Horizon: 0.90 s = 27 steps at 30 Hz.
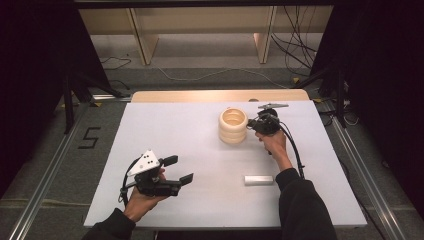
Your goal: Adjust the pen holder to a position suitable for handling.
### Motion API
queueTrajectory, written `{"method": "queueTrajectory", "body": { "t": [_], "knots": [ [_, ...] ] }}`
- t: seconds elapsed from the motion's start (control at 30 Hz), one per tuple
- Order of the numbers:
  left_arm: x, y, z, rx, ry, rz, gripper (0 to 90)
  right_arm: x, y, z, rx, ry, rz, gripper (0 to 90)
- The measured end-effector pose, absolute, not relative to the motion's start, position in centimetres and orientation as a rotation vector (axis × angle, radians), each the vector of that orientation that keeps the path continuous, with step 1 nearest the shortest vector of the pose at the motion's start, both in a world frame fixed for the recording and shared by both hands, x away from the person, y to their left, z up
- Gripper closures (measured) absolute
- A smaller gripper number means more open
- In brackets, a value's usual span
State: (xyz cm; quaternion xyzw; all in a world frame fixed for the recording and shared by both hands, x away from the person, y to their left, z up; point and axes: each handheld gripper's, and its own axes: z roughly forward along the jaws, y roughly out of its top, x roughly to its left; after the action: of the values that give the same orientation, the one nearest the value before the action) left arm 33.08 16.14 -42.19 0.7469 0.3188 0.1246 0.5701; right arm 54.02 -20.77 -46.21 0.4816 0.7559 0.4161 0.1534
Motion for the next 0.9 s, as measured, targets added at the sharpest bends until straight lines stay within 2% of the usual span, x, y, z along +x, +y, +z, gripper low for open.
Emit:
{"method": "queueTrajectory", "body": {
  "t": [0.63,0.9],
  "knots": [
    [33.1,16.2,-42.2,1.752,0.749,0.29,15.5,53.9,-18.1,-46.2,1.341,2.206,1.197,90.0],
    [33.0,16.2,-42.2,1.75,0.751,0.29,15.5,53.6,-18.9,-45.8,1.318,2.221,1.148,88.4]
  ]
}}
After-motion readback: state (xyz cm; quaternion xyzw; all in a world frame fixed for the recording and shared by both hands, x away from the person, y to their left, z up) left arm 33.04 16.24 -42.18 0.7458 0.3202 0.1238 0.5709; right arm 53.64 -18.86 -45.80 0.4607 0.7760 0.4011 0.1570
